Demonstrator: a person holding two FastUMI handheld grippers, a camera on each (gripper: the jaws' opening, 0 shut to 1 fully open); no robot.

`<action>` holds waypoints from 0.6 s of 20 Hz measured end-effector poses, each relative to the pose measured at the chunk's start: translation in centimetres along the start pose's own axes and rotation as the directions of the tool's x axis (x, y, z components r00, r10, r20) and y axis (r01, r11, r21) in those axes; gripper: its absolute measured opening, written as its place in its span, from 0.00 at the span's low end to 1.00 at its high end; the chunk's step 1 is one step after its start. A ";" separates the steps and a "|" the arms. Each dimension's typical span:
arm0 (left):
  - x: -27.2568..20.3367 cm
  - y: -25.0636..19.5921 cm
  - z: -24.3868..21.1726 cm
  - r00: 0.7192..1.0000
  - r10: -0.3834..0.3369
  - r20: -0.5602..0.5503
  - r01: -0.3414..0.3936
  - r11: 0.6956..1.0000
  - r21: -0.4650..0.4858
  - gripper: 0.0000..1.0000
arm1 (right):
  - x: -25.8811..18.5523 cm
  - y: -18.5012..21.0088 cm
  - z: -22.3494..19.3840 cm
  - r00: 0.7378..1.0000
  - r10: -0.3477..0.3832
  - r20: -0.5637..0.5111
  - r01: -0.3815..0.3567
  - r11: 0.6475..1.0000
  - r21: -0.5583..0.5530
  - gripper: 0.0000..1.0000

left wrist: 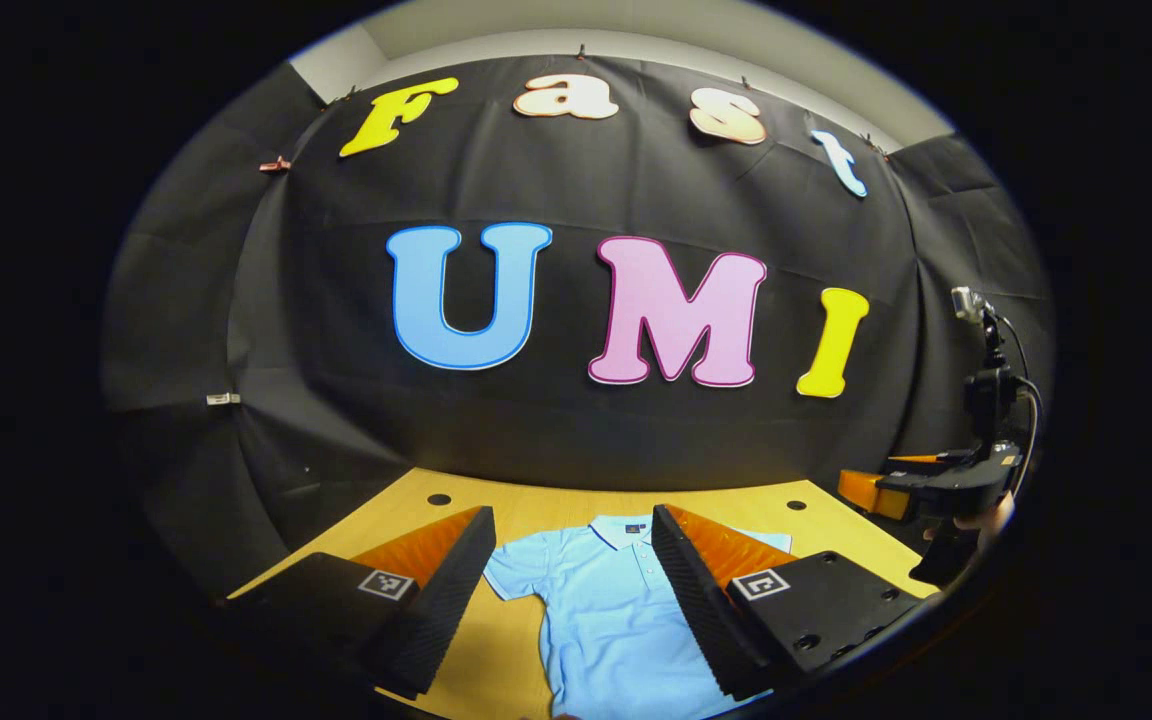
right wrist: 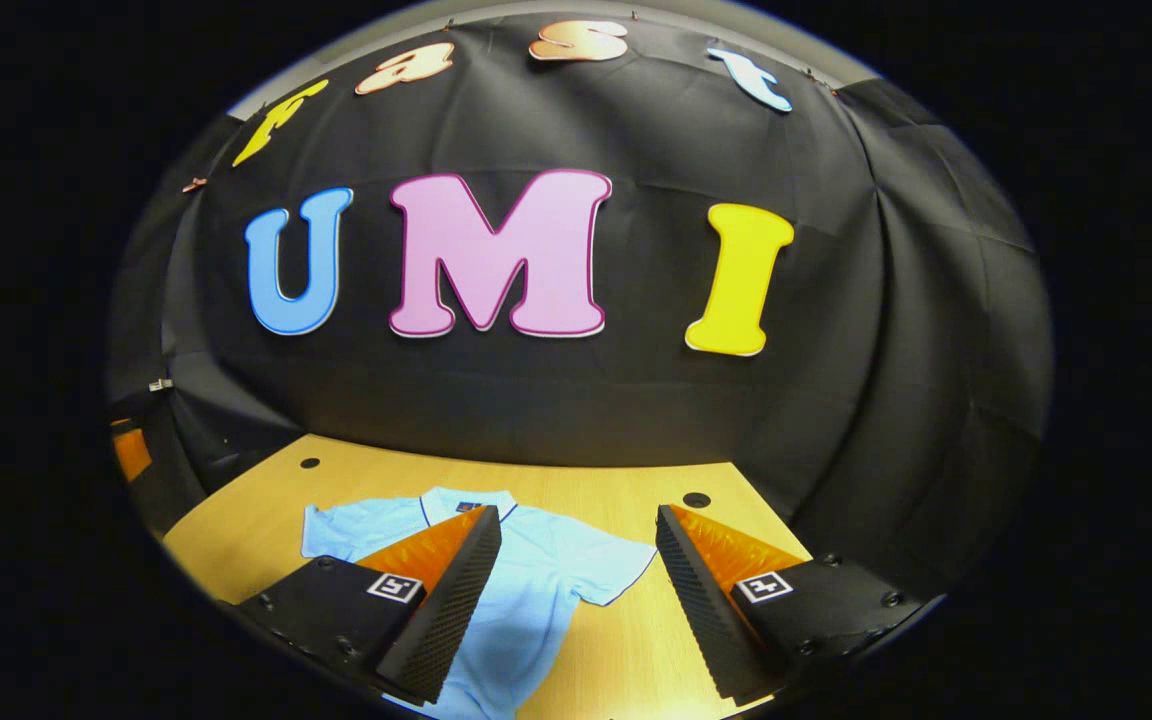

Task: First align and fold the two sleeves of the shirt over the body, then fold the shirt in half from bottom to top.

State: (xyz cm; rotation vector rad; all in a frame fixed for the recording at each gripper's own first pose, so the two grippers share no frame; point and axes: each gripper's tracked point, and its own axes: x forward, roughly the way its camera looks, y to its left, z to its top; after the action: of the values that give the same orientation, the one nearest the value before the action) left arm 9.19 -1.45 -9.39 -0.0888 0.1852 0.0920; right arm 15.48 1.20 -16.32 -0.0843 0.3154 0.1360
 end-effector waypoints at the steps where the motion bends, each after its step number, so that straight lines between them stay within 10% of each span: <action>1: 0.6 0.0 -0.7 1.000 0.011 -0.015 -0.011 1.000 0.008 1.00 | 1.4 -0.7 -0.7 1.000 -0.007 -0.028 0.007 1.000 -0.007 0.98; 12: 5.4 -0.6 -4.7 0.989 0.071 -0.131 -0.064 0.996 0.058 1.00 | 14.4 -4.6 -9.7 0.964 -0.031 -0.263 0.037 0.999 0.016 0.97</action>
State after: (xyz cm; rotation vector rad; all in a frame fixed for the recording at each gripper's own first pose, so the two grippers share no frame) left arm 13.70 -1.99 -14.92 -0.0348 0.3237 0.1484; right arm 26.80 -2.60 -29.74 -0.0874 0.5808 0.0872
